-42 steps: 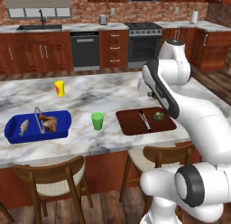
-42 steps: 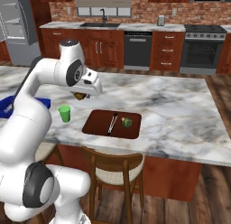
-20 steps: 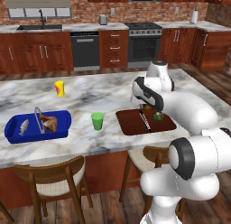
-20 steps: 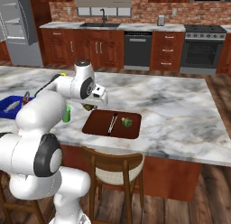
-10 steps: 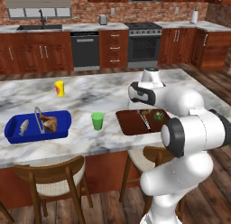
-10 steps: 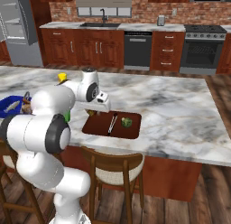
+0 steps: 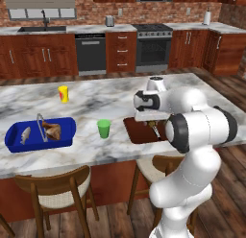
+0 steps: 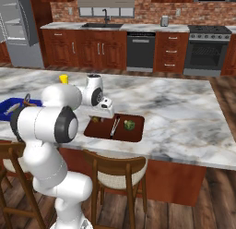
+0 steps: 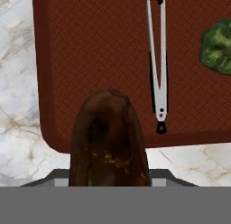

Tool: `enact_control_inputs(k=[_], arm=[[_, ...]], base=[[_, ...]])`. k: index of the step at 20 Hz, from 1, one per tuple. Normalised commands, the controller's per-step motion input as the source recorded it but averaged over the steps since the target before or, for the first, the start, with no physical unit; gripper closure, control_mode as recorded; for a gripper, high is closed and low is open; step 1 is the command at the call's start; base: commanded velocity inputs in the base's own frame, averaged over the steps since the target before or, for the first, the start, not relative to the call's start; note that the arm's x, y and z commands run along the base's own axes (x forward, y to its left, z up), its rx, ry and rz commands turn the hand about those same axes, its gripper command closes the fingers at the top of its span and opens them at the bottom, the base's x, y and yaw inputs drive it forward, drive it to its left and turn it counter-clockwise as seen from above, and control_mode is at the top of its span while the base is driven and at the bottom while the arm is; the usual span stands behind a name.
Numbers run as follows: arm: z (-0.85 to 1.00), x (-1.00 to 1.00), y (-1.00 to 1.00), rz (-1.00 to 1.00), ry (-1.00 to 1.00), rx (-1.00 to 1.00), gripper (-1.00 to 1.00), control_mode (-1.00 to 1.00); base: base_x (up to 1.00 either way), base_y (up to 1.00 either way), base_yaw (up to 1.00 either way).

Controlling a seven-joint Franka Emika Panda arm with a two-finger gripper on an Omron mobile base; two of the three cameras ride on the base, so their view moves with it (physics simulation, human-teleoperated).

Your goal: Gather the broccoli and sweet potato from the fridge and place them on a tray on the dining counter. Then gather the chicken drumstick and fish from the fridge and place them on the other tray.

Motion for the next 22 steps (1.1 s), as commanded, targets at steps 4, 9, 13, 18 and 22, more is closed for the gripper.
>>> enact_control_inputs(k=[4, 9, 13, 18, 22], arm=[[-0.29, 0.00, 0.01, 0.00, 0.00, -0.04, 1.00, -1.00], [-0.25, 0.00, 0.01, 0.00, 0.00, -0.03, 1.00, -1.00], [-0.08, 0.04, 0.00, -0.02, 0.00, -0.01, 1.00, -1.00], [-0.04, 0.15, 0.00, -0.01, 0.00, 0.00, 1.00, -1.00], [-0.13, 0.20, 0.00, 0.00, -0.02, 0.00, 1.00, -1.00]], base=[[0.00, 0.00, 0.00], [0.00, 0.00, 0.00], [0.00, 0.00, 0.00], [0.00, 0.00, 0.00], [0.00, 0.00, 0.00]])
